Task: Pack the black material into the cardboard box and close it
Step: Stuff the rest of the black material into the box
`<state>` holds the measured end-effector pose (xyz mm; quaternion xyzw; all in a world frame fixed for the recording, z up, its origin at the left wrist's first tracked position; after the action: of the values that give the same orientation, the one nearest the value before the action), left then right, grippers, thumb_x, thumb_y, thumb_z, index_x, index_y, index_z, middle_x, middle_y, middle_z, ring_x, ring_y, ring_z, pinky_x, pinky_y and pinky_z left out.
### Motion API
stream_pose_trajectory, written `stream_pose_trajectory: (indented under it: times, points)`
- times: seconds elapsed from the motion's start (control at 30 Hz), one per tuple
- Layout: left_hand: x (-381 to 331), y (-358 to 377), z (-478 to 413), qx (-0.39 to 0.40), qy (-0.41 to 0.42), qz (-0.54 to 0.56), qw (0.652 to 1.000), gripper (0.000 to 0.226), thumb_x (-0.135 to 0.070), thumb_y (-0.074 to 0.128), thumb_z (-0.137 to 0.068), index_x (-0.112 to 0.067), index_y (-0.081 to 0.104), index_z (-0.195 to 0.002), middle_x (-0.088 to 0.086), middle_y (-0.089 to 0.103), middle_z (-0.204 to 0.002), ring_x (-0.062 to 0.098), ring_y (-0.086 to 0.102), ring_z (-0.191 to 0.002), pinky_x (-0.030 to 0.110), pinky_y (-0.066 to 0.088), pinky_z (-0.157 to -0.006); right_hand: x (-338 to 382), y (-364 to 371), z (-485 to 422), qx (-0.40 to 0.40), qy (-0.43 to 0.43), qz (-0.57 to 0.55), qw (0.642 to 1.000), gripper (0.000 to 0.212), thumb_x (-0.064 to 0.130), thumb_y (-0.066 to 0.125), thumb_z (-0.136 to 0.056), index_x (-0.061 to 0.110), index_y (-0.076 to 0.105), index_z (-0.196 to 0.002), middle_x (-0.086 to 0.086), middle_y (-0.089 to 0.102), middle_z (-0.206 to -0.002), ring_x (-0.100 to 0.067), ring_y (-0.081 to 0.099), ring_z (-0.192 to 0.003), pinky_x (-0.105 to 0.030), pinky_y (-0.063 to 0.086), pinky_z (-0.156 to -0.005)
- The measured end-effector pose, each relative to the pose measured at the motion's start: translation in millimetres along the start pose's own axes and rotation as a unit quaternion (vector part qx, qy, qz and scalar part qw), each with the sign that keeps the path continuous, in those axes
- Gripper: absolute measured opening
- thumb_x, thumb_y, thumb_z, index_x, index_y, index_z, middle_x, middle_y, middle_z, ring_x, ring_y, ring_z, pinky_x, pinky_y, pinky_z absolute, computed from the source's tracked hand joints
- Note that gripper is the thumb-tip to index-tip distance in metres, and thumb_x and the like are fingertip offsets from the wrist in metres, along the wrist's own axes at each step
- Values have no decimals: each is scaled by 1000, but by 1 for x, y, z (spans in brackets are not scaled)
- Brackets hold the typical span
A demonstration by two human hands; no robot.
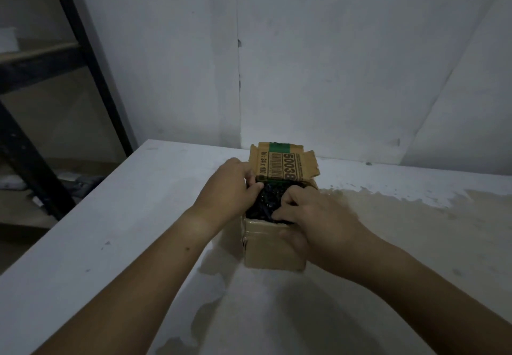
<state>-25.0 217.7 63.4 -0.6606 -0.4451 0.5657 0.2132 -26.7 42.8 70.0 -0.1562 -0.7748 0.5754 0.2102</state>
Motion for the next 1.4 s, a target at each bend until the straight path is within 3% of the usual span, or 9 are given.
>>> stream_pose_trajectory:
  times: [0.17,0.27,0.4,0.5,0.73,0.97,1.13,1.3,1.4]
  points:
    - [-5,-1,-1,-6,-1,5,1000,27,-28,72,-88,-19,52,-73,0,54,-87,20,58,-77,32,48,-69,5,0,6,-27,9,-21,999,25,24,66,-86,26,67,-111,7,62,-103,-17,53,-89,-33,45,-76]
    - [-7,-5,7,3,17,-5,1000,30,-37,64,-94,-13,69,-76,1,60,-88,14,60,-77,35,53,-71,2,-2,12,-48,66,-89,993,34,23,71,-85,31,60,-116,14,62,-103,-8,53,-92,-25,45,-79]
    - [-9,-17,19,114,6,-3,993,22,-36,65,-89,-22,72,-104,-7,58,-119,9,59,-98,26,48,-83,2,-5,11,-50,43,-59,996,23,31,71,-83,29,63,-104,13,62,-99,-8,52,-89,-29,46,-77]
    - [-5,-22,22,193,-33,-46,979,41,-38,70,-83,-29,63,-123,-12,53,-122,11,54,-103,23,42,-82,-3,1,14,-42,53,39,997,43,48,78,-69,29,60,-103,10,54,-101,-11,46,-88,-28,37,-71]
    - [-11,-18,11,222,-37,-61,973,32,-53,64,-87,-29,66,-108,-6,65,-111,11,61,-93,27,49,-81,-3,9,23,-106,60,95,988,39,45,86,-59,27,61,-82,9,58,-79,-17,54,-74,-34,40,-68]
    - [-10,-5,11,204,-54,-59,976,29,-42,70,-85,-26,52,-101,-6,58,-96,5,50,-76,25,38,-61,-3,17,33,-144,67,98,982,23,38,79,-72,30,65,-88,12,62,-86,-21,57,-93,-33,26,-82]
    - [-6,-5,26,156,-41,25,987,28,-43,68,-88,-25,54,-105,-3,62,-106,11,59,-83,28,48,-73,-13,11,39,-99,120,-89,984,25,52,51,-91,39,60,-111,25,52,-106,-2,43,-107,-23,26,-88]
    - [8,7,45,65,-31,123,990,26,-40,64,-93,-33,57,-116,-11,50,-129,12,53,-114,24,43,-89,-52,-3,29,-234,273,-402,842,51,26,58,-96,32,36,-142,16,50,-134,-4,53,-113,-21,45,-85]
    - [9,12,48,33,-15,169,985,30,-34,65,-93,-36,51,-120,-19,44,-134,7,45,-125,27,44,-95,-83,7,13,-197,379,-480,766,59,22,56,-98,27,29,-150,2,44,-149,-18,50,-126,-37,46,-101]
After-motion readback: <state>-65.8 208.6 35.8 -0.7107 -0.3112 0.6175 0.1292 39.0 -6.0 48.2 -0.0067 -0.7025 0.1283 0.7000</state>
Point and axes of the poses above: each hand's wrist, its own z-axis away from the middle knuckle, its own y-axis out of the palm, x = y × z, the point moved 4 cm from there along -z, towards the middle knuckle
